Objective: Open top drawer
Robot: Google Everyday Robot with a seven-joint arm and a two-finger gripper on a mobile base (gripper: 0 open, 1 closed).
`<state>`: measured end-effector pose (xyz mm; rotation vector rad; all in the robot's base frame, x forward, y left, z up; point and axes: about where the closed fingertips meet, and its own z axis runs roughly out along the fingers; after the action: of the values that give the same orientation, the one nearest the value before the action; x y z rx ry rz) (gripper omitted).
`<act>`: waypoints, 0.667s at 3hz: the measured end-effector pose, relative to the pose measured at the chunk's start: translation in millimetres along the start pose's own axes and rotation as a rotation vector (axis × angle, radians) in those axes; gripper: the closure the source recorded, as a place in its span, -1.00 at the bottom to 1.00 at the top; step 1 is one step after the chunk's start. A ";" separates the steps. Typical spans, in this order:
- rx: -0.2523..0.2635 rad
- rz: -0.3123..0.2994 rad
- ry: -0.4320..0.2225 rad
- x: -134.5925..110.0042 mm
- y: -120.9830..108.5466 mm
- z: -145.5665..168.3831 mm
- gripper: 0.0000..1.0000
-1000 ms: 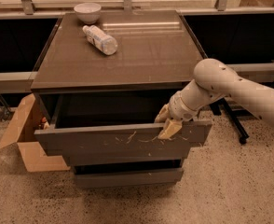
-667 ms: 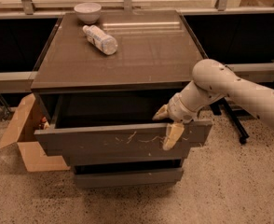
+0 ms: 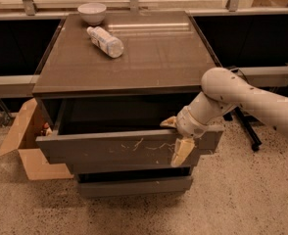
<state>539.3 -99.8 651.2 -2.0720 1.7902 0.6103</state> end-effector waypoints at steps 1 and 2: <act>-0.011 0.008 0.002 -0.6 6.5 0.3 -0.04; -0.030 0.016 0.003 -6.4 22.2 -3.1 0.42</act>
Offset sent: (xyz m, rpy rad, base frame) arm -0.0427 -0.0010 0.0187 -0.0147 0.0534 0.0011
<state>516.9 -99.4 657.7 -2.0811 1.8120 0.6425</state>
